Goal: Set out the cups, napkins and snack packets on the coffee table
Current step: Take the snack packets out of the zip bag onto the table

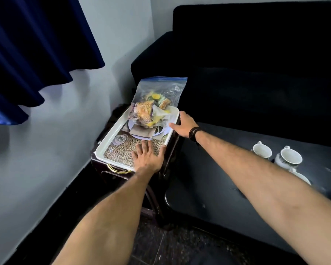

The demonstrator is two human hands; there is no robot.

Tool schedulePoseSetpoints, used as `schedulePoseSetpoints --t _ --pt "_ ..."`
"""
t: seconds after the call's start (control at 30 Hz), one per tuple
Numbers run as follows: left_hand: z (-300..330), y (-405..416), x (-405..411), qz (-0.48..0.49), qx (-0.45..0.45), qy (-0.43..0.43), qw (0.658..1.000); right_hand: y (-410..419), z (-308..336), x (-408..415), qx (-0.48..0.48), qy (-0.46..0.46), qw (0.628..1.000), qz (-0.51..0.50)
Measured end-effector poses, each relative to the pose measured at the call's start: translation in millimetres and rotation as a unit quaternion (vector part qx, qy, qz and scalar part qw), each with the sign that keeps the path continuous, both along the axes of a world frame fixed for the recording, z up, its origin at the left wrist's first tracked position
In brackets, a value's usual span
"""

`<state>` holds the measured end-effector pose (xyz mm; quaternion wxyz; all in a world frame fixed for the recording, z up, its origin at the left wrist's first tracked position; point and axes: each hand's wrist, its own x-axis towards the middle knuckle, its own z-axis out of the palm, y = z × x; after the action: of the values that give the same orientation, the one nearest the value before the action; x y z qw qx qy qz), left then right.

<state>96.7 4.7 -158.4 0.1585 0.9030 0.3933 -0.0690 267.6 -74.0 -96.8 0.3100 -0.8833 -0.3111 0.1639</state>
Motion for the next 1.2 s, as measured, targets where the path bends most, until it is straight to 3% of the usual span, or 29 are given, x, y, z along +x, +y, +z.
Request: schedulePoseSetpoints --t 0.27,0.47,0.53,0.6,0.67,0.83,0.93,1.07,1.2 --pt "-8 0 1 0.004 0.022 -0.015 1.0 56 -6 39 0.12 0.213 0.962 -0.124" --pt "-6 -3 3 -0.001 0.03 -0.004 1.0 81 -10 38 0.211 0.28 0.926 -0.141" --pt "-5 -3 2 0.0 0.034 -0.005 0.999 91 -12 33 0.198 0.259 0.935 -0.142" --pt "-4 -3 1 0.004 0.031 -0.009 0.999 99 -11 28 0.157 0.17 0.959 -0.162" --pt "-3 -5 0 0.004 0.029 -0.013 0.999 106 -10 30 0.173 0.133 0.956 -0.194" --pt "-2 -4 0 -0.003 0.029 -0.011 1.0 106 1 48 0.317 0.302 0.877 -0.2" --pt "-1 -5 0 -0.002 0.031 -0.006 0.999 109 4 58 0.305 0.276 0.892 -0.185" --pt "-1 -5 1 -0.002 0.033 -0.005 0.999 117 0 46 0.221 0.205 0.943 -0.14" --pt "-2 -5 0 0.002 0.028 -0.014 0.999 115 21 32 0.296 0.142 0.932 -0.154"
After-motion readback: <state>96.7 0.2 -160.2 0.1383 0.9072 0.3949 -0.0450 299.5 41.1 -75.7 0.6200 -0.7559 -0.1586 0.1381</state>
